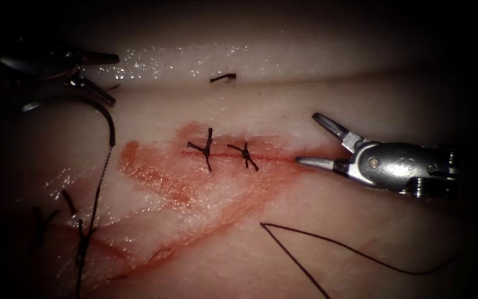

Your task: Wound Closure

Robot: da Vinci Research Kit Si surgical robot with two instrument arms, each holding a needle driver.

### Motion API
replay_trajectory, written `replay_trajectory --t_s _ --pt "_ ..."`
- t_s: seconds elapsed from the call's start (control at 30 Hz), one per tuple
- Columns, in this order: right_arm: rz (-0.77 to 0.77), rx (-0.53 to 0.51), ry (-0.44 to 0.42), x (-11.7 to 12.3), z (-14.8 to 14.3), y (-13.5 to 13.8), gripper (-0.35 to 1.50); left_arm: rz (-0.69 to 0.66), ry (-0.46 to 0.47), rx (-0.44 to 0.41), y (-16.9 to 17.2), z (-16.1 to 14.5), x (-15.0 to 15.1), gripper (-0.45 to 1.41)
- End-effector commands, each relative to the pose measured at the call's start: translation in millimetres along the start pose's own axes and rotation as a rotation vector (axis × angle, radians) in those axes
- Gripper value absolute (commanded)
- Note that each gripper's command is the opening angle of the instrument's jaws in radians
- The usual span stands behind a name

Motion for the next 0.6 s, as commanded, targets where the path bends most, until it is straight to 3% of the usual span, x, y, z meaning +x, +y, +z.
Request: replay_trajectory --t_s 0.03,0.33,0.6 --pt "-0.002 0.004 0.004 -0.1 1.1 -0.2 0.79 0.008 -0.036 0.006 -0.5 0.5 -0.5 0.73" --pt "-0.002 0.008 0.011 0.1 1.6 -0.6 0.83 0.048 -0.270 -0.024 -0.7 1.0 -5.9 0.73" --pt "-0.002 0.009 0.014 0.1 1.9 -0.9 0.83 0.007 -0.303 -0.063 -1.0 2.9 -7.4 0.73"
